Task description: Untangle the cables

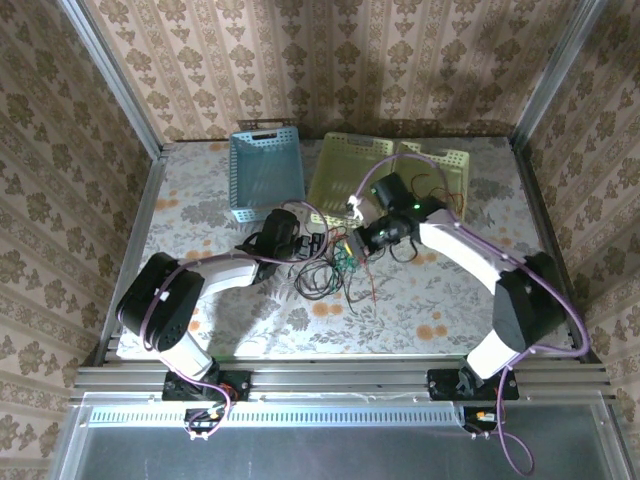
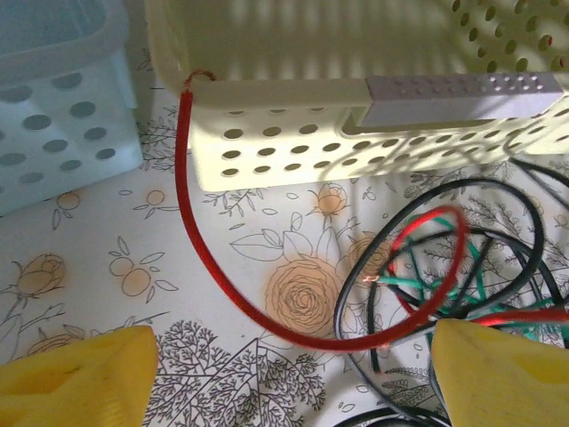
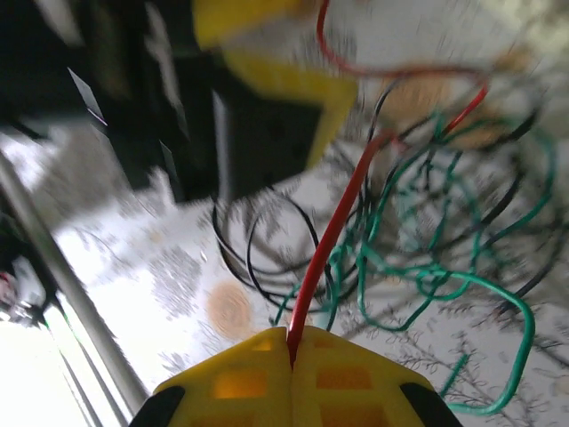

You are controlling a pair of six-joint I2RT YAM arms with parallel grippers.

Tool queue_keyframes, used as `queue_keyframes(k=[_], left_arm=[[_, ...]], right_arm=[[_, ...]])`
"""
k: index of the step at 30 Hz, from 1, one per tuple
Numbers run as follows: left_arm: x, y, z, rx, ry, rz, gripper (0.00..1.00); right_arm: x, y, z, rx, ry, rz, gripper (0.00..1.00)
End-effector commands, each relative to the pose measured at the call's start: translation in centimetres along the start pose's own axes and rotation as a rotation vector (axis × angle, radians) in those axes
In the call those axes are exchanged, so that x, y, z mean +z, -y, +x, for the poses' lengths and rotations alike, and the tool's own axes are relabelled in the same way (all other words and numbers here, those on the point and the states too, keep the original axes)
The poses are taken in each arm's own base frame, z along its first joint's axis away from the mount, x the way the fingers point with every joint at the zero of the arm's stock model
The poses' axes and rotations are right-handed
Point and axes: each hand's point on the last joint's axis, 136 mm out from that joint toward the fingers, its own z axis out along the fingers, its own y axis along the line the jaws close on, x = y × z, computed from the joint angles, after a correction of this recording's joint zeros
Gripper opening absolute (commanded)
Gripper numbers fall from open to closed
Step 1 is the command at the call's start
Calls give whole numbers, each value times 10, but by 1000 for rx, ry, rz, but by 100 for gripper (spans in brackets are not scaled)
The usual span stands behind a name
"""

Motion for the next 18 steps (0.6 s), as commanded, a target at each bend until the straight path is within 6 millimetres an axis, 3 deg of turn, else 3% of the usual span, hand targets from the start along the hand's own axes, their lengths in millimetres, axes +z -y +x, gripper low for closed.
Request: queue_keyframes(k=[1, 9, 10, 18], left_arm=[[4, 10, -8, 30, 21, 41, 82], [12, 18, -5, 53, 7, 56, 82], [13, 18, -5, 57, 5, 59, 82], [21, 25, -1, 78, -12, 78, 82]], right_arm=[[-25, -18, -24, 37, 120, -128, 4], [-79, -30, -63, 65, 348, -226, 4], [-93, -35, -68, 56, 394, -236, 4], [-145, -53, -87, 29, 548, -293, 4]])
